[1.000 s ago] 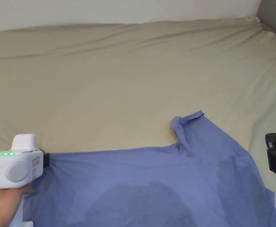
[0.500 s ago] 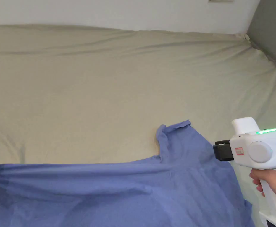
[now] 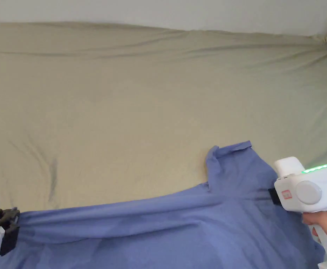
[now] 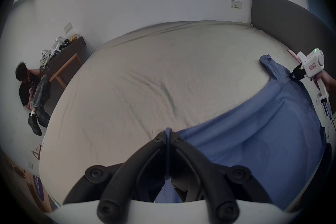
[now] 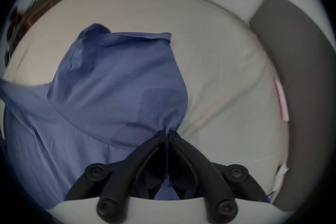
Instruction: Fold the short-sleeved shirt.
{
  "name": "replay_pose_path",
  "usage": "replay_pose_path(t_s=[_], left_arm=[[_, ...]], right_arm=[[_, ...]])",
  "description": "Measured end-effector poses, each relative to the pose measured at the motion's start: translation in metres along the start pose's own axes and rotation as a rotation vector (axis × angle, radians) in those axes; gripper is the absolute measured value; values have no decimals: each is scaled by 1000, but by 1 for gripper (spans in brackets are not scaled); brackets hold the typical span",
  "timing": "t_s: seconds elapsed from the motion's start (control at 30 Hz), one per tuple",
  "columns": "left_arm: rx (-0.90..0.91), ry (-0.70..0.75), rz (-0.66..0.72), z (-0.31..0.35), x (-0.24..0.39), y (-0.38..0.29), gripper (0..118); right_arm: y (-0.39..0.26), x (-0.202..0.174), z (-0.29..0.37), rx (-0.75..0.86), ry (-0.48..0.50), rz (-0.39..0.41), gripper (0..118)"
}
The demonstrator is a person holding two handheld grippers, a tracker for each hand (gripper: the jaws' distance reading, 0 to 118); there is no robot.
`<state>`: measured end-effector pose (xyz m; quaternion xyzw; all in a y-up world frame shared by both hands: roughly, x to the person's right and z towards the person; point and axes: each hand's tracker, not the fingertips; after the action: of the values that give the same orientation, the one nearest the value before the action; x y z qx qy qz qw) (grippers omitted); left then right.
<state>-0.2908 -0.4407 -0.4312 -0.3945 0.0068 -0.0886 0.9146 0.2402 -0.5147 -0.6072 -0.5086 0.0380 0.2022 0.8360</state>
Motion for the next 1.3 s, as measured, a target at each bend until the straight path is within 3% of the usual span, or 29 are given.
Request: replay_pose_path(t_s=[0.13,0.27,0.4,0.63,0.77,1.0,1.3], left_arm=[[67,23,6,25,-3,9,0],[178,59,35,61,-15,26,0],[276,53,90,109,-31,48,0],[519,142,116,216,-50,84,0],[633,172,130,277,-57,92,0],[869,223,164,368,-63,94,0],[957,255,131,433,-77,136,0]], right_arm=[[1,16,51,105,-1,-80,4],[-1,28,138,261,-52,-71,4],[-14,42,226,411,4,-171,4],[-49,37,373,702,-136,-151,4],[-68,38,441,853,-188,-182,4],[-86,46,529,1018,-251,-200,4],[-74,61,606,1157,-284,-239,4]])
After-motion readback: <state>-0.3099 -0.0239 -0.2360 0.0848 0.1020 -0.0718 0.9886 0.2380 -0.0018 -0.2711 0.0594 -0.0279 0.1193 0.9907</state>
